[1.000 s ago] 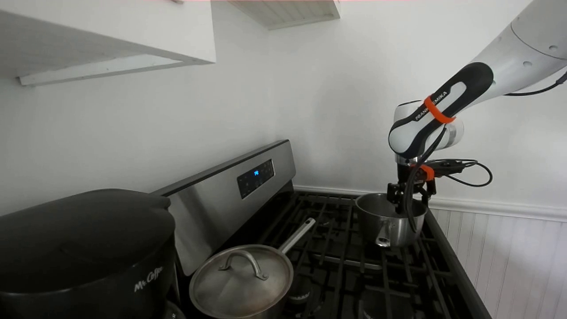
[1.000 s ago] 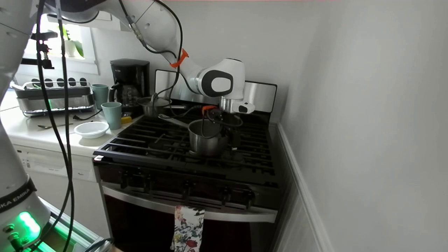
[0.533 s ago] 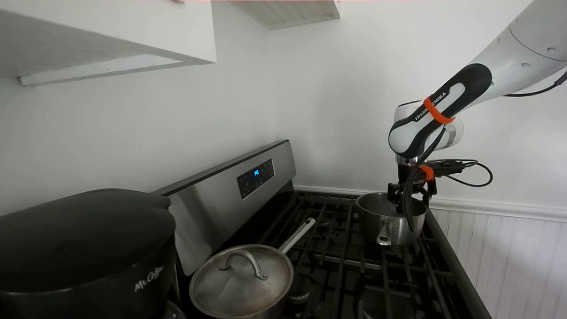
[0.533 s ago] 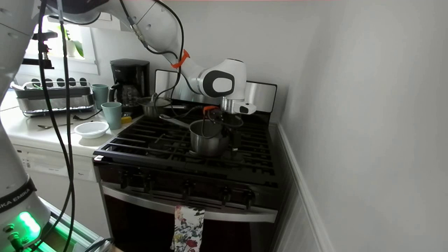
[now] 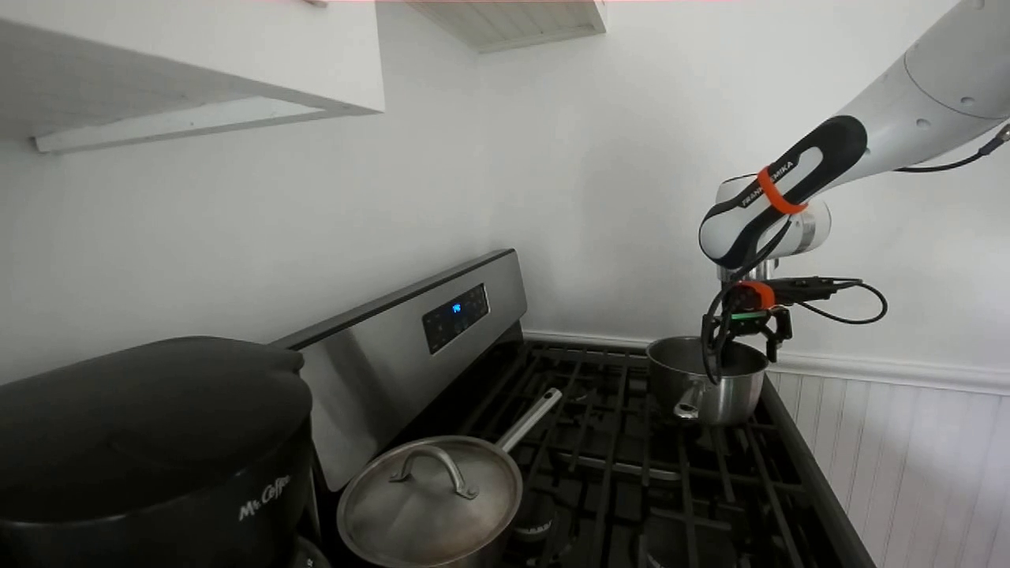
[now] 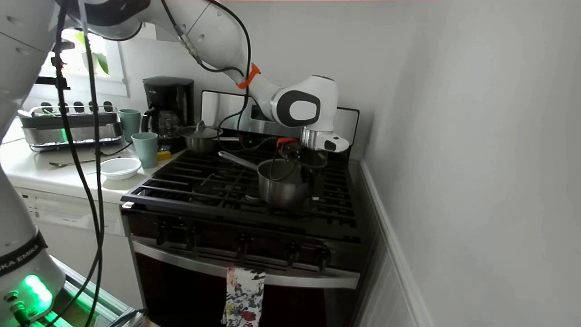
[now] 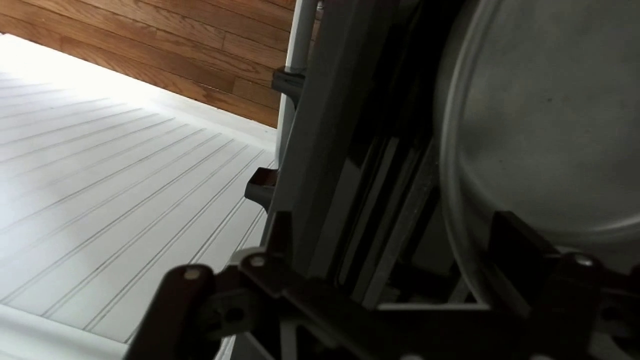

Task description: Move the open pot to the back right plate of the stove then place the lid on it

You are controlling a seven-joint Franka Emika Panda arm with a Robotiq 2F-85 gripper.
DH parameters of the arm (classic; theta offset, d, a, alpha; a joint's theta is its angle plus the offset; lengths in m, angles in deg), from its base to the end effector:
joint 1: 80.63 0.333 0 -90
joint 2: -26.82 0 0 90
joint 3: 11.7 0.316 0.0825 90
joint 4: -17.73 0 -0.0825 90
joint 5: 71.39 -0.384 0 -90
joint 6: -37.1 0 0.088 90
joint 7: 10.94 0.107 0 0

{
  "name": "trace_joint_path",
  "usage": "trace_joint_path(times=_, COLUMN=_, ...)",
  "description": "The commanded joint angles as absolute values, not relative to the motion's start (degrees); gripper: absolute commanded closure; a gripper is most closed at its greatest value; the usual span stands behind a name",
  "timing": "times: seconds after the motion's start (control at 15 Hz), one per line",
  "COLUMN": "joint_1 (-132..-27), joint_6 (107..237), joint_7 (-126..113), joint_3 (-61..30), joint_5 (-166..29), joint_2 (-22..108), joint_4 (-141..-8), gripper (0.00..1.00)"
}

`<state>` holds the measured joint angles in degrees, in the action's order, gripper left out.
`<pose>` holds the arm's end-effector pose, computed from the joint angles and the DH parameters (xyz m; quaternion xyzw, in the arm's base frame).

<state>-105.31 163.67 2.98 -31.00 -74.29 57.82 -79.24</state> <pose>0.5024 -0.4485 0.2982 0.8768 -0.4764 -0.0139 0.0637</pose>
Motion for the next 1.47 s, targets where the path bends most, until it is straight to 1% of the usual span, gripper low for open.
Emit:
trace_joint_path(times=0.0, joint_1=-107.09, joint_6=161.47, joint_7=5.09, joint_3=-30.64, joint_5=-78.42, joint_2=61.27, joint_4=-73.21, gripper=0.00)
trace_joint_path(times=0.53, joint_1=-108.35, joint_6=161.65, joint_7=9.85, joint_3=-30.25, joint_5=-83.62, joint_2=67.07, joint_4=-64.81, gripper=0.00)
trace_joint_path(times=0.8, joint_1=-109.12, joint_6=161.59, joint_7=10.21, joint_3=-29.72, joint_5=-84.99, joint_2=68.06, joint_4=-62.81, gripper=0.00)
trace_joint_path(times=1.0, joint_1=-109.68, joint_6=162.10, joint_7=7.98, joint_3=-29.32, joint_5=-85.10, joint_2=66.14, joint_4=-64.46, gripper=0.00)
trace_joint_path(times=1.4, joint_1=-109.57, joint_6=165.49, joint_7=0.65, joint_3=-28.71, joint_5=-85.73, joint_2=57.39, joint_4=-73.12, gripper=0.00)
